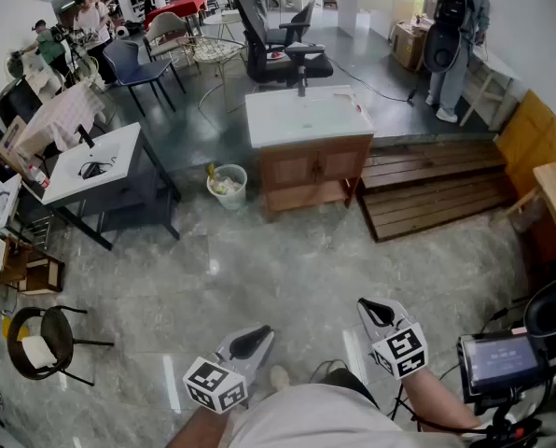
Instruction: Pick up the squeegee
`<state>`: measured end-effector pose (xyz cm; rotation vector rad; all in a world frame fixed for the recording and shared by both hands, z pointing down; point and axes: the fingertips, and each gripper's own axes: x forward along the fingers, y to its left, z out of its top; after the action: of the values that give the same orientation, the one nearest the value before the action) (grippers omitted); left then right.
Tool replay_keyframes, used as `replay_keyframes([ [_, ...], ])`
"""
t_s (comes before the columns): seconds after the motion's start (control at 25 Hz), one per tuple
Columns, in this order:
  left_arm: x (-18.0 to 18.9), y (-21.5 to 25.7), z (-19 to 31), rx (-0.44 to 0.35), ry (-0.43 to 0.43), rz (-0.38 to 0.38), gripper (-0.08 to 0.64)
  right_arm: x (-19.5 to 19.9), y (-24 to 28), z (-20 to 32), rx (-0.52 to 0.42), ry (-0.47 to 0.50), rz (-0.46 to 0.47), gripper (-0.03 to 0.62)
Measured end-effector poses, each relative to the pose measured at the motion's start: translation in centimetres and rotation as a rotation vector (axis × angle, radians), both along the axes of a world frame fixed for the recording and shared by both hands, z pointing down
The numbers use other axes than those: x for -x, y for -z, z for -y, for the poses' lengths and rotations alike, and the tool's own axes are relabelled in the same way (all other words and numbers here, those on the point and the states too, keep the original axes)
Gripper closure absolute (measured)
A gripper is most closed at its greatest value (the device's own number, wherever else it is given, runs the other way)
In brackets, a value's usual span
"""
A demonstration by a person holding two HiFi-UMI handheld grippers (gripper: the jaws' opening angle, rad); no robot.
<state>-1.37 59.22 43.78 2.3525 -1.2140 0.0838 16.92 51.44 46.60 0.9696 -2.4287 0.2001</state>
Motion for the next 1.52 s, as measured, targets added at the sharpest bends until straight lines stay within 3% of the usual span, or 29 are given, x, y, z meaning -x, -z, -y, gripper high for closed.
replay_keyframes([
  [0.24, 5.5, -1.2, 2.1, 0.001, -0.033, 0.028, 0.517, 4.0, -0.4, 1.3, -0.003, -0.049, 0.021, 0.589],
  [0.52, 5.2, -0.6, 7.1, 0.0, -0.053, 0.009, 0.517, 4.1, -0.3, 5.8, 0.01, -0.087, 0.031, 0.589],
  [0.68, 4.0, -0.9, 12.6, 0.0, -0.046, 0.029, 0.517, 3.9, -0.7, 12.1, -0.019, -0.079, 0.05, 0.572],
  [1.08, -1.7, 1.4, 32.0, -0.057, -0.023, 0.089, 0.512, -0.1, -0.5, 32.3, -0.07, -0.03, 0.089, 0.538],
  [1.32, -3.7, 0.7, 39.7, -0.062, -0.025, 0.086, 0.505, -1.5, -2.7, 40.0, -0.047, -0.045, 0.097, 0.537],
  [1.52, -2.8, -0.3, 45.2, -0.044, -0.042, 0.066, 0.505, -0.8, -3.6, 45.3, -0.031, -0.068, 0.091, 0.537],
])
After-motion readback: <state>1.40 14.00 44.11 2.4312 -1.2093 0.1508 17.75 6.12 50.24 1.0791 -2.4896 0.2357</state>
